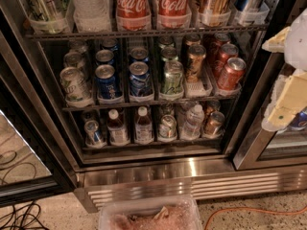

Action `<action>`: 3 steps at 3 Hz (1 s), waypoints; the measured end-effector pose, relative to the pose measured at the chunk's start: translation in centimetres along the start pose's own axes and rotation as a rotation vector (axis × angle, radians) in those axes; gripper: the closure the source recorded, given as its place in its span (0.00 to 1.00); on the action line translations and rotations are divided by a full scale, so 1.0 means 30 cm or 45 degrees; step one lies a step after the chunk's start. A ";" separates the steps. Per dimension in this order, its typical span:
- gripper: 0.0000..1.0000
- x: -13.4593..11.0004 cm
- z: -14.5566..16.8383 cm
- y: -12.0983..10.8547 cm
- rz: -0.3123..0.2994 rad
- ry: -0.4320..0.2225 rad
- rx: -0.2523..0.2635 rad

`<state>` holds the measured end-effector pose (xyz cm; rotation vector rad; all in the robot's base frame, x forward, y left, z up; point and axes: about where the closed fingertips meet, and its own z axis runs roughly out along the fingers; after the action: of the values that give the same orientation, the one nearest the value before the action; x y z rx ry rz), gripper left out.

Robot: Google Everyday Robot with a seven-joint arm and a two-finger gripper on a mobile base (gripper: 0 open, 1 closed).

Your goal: Pick water bottle from top shelf of fridge

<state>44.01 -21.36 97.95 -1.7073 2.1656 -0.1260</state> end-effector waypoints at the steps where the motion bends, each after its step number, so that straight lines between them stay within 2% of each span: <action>1: 0.00 0.004 0.002 0.042 -0.043 -0.133 0.093; 2: 0.00 0.095 0.044 0.018 -0.002 -0.321 0.209; 3: 0.00 0.111 0.103 -0.099 0.025 -0.601 0.351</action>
Offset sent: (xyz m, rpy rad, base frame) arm 0.0099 0.0075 0.0214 0.5712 -0.6397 0.4042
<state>47.18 -24.81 95.20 -1.3927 1.7281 -0.0111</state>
